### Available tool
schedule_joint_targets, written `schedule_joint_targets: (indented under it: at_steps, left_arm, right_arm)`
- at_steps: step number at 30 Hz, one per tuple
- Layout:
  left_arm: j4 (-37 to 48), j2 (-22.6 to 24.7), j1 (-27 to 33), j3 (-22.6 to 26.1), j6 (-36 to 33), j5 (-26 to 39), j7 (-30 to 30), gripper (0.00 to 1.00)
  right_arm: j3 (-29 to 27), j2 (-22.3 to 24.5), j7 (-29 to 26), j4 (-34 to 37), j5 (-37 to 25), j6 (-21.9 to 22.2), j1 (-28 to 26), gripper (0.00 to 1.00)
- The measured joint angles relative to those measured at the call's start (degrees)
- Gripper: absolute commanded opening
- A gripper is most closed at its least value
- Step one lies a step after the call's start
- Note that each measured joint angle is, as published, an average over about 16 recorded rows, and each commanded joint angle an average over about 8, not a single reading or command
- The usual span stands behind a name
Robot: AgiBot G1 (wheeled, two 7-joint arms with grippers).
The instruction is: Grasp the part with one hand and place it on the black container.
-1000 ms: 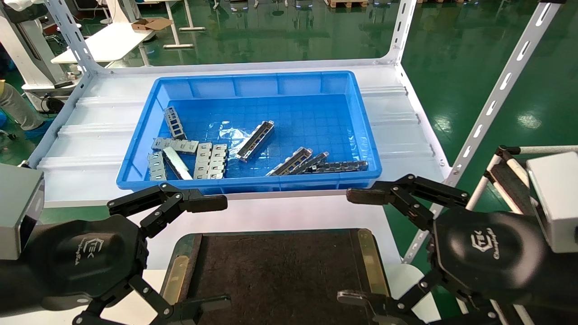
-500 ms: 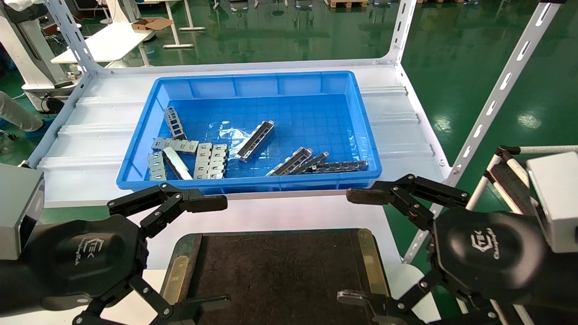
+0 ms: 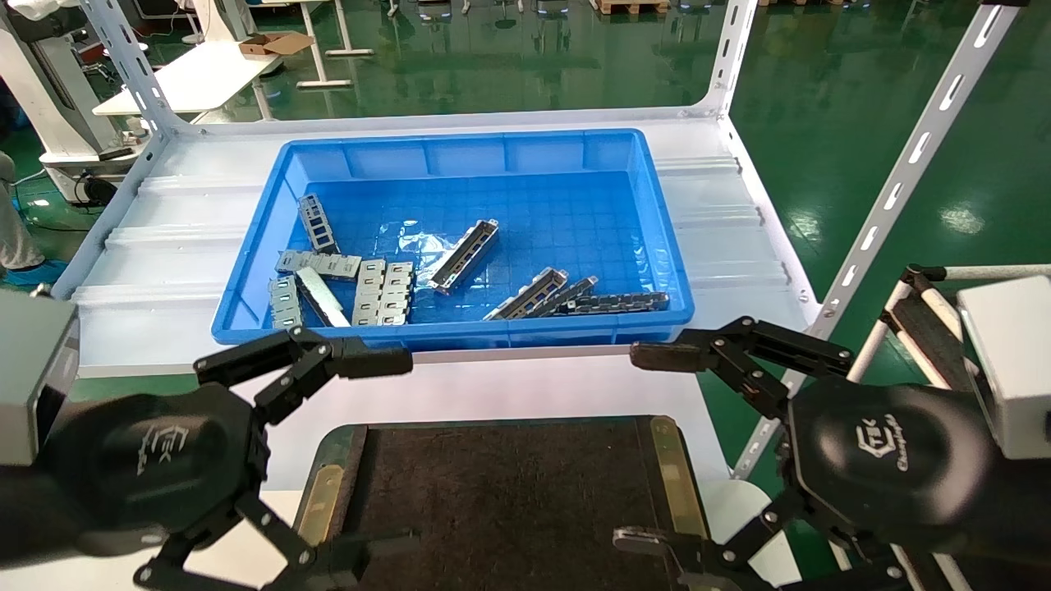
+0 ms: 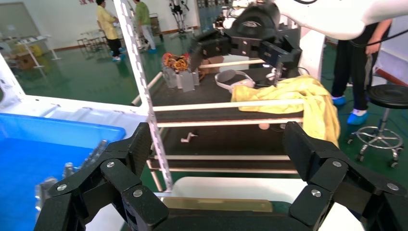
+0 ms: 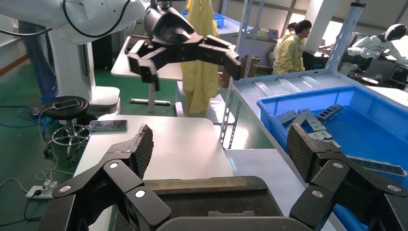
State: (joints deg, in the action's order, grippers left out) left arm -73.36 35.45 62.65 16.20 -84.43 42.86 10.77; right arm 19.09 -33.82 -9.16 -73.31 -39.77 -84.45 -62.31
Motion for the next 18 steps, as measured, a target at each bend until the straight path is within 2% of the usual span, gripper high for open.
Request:
schedule_joint_targets:
  at_steps: [9, 18]
  left_arm:
    - [1.5, 1.9, 2.8, 0.9, 4.3, 3.7, 0.4, 1.00]
    - [5.2, 6.1, 7.1, 3.4, 11.3, 11.3, 0.6, 1.00]
  right_arm:
    - [0.0, 0.0, 0.0, 0.0, 0.0, 0.0, 0.0, 1.00]
    - [0.0, 0.0, 0.0, 0.0, 0.0, 0.0, 0.0, 1.00]
